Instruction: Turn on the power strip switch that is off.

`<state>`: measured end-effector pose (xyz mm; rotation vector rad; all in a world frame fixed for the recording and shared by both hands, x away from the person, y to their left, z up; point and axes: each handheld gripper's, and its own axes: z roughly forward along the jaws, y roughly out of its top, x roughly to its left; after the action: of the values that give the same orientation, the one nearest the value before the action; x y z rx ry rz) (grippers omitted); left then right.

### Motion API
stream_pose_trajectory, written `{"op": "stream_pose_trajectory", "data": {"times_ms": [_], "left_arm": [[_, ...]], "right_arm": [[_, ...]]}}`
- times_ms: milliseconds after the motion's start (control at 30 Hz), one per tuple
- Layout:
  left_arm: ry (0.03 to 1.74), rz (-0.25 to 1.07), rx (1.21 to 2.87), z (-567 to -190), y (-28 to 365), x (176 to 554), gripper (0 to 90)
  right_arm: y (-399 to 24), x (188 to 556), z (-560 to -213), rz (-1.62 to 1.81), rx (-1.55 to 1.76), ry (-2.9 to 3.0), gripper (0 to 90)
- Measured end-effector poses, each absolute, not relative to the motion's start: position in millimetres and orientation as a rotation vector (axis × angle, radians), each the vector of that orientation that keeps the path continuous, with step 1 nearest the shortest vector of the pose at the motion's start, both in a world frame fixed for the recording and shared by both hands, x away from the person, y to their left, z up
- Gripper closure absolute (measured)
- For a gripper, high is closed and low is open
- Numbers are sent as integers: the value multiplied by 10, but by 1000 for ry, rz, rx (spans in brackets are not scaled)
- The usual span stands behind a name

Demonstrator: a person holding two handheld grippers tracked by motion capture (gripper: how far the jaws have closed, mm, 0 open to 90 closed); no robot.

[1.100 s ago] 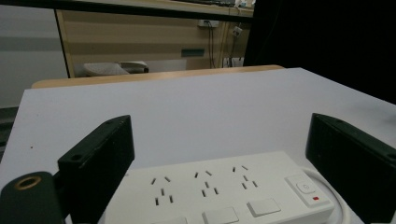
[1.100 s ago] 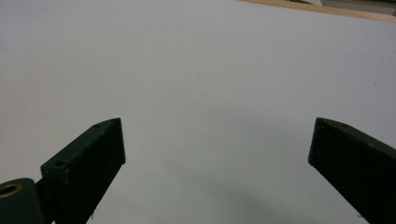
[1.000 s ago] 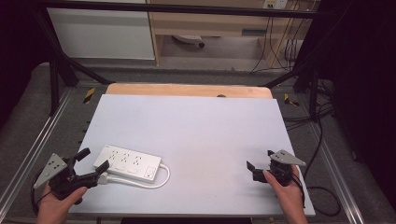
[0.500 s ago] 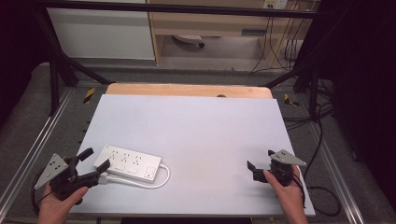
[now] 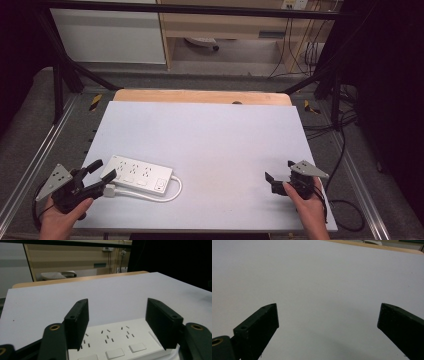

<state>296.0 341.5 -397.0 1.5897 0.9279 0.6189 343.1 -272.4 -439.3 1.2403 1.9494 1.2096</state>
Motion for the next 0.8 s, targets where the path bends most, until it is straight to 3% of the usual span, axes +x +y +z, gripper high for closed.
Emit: {"op": "stream_pose_trajectory", "data": {"times_ms": [167, 800], "left_arm": [[940, 613, 1606, -3975, 3438, 2976, 444], [1029, 614, 1634, -4046, 3495, 3080, 546]], "right_arm": [[-2721, 3432, -4392, 1210, 1240, 1949, 39], [-2723, 3434, -4389, 1210, 1239, 1947, 39]]}}
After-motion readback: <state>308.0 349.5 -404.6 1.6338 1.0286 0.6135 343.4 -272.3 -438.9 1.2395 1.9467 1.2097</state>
